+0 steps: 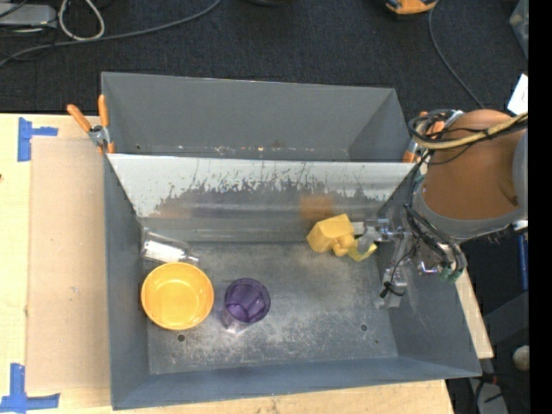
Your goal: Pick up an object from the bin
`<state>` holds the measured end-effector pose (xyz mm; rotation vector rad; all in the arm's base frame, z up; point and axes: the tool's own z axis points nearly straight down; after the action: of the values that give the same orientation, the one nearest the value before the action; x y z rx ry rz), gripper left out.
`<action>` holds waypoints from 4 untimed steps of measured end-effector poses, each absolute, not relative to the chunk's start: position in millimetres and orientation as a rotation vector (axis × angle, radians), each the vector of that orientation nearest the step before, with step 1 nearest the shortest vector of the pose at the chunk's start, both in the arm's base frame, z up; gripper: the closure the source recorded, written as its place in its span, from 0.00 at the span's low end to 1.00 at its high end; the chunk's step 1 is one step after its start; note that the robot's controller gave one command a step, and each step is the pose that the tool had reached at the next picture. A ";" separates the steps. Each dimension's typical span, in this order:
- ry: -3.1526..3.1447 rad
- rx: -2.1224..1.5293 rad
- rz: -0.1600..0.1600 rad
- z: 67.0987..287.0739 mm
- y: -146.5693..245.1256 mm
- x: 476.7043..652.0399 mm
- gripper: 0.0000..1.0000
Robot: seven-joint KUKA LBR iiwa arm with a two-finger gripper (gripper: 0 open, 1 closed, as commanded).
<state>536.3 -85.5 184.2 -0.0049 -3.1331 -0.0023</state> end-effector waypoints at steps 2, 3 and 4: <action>-3.138 -0.212 -0.002 123.0 -108.2 587.4 0.00; -3.146 -0.078 0.000 143.2 -131.3 616.9 0.00; -3.104 -0.480 -0.004 97.0 -110.2 617.1 0.00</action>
Offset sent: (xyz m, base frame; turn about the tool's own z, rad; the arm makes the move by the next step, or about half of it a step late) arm 0.0849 -0.0417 -0.1142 0.2351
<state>617.1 -110.2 97.0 -0.4801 -3.1042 -0.0038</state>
